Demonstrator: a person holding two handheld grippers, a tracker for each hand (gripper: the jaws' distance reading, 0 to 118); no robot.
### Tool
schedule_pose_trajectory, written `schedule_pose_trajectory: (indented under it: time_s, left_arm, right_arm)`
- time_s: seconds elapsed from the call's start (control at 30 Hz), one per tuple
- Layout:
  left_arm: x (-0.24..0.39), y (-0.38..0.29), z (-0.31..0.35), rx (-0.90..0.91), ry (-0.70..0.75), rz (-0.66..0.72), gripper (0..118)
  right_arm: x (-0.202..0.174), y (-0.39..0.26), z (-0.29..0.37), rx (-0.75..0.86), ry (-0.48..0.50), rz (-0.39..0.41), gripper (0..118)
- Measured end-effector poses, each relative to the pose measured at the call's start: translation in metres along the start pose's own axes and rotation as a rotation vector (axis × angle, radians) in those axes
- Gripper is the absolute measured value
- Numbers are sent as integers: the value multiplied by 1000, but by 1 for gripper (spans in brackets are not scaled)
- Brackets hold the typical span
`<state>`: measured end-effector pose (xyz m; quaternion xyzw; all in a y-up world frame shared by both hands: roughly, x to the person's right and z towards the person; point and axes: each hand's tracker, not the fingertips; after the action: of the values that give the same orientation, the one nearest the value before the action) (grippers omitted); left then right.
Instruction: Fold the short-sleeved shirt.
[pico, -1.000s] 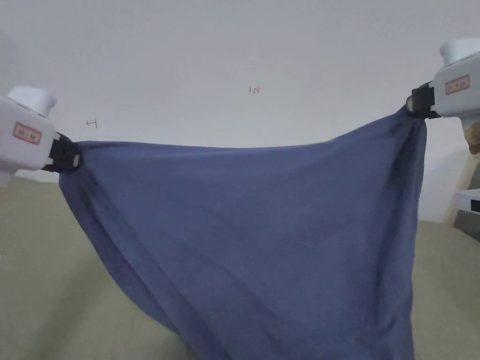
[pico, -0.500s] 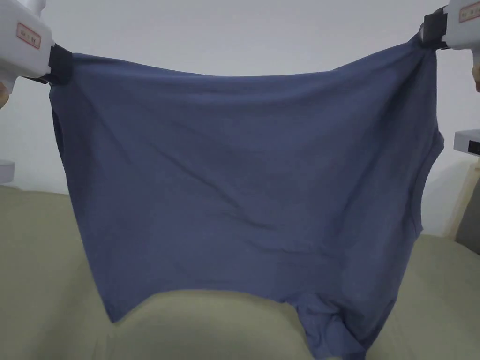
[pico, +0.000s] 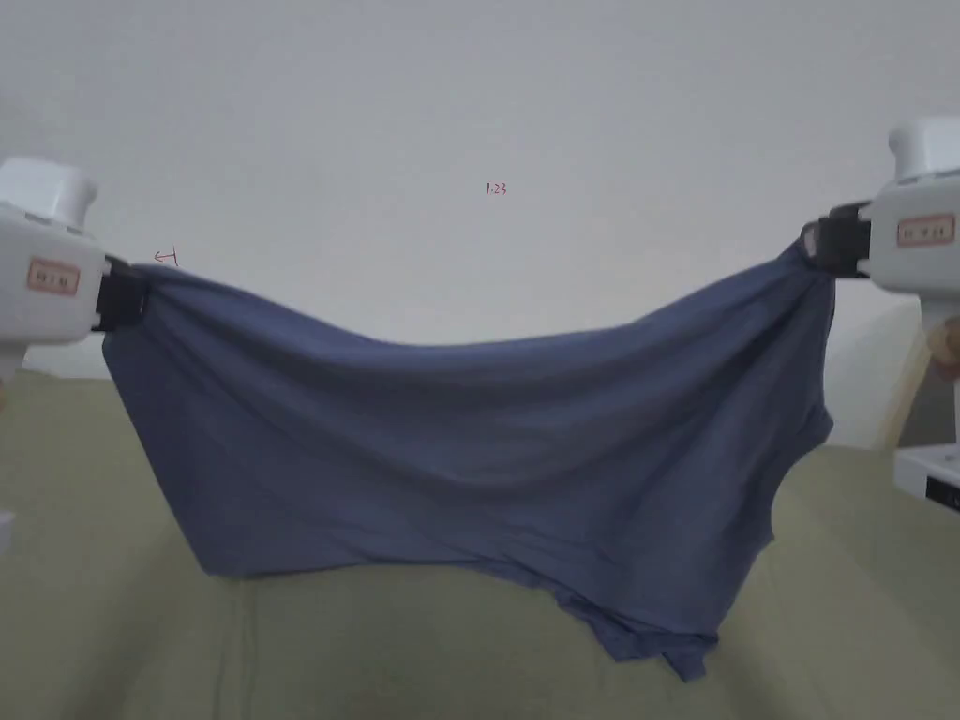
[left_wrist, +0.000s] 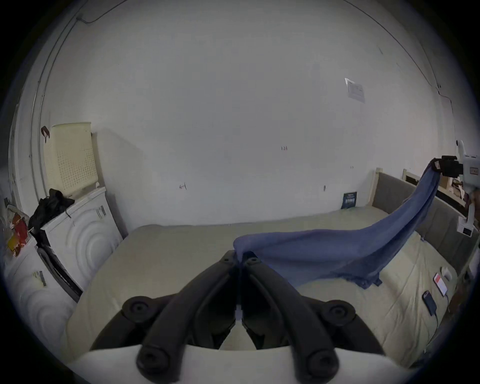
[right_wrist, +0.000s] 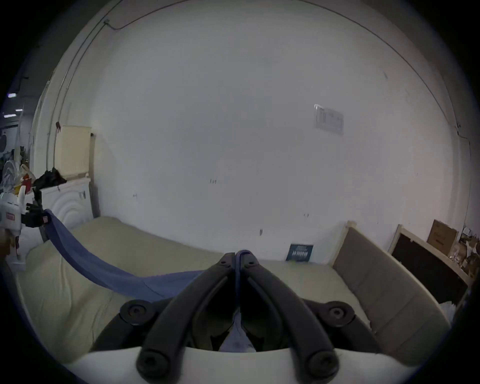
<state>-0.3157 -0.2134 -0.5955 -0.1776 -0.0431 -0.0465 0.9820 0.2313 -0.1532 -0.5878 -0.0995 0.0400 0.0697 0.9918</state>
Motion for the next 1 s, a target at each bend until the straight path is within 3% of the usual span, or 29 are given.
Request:
schedule_pose_trajectory:
  time_s: [0.23, 0.5, 0.7, 1.0]
  left_arm:
    - [8, -74, 65, -2, -52, -7, 3]
    - [26, -179, 143, -38, -80, 9, 3]
    - [34, -251, 179, -70, -108, -17, 3]
    - [28, -339, 181, -202, -167, -13, 3]
  right_arm:
    - [-1, -66, 86, -48, 17, -63, 2]
    - [-22, -155, 171, -66, 41, -59, 2]
    - [-31, -233, 217, -145, 39, -178, 2]
    - [-26, -335, 247, -336, 20, -281, 2]
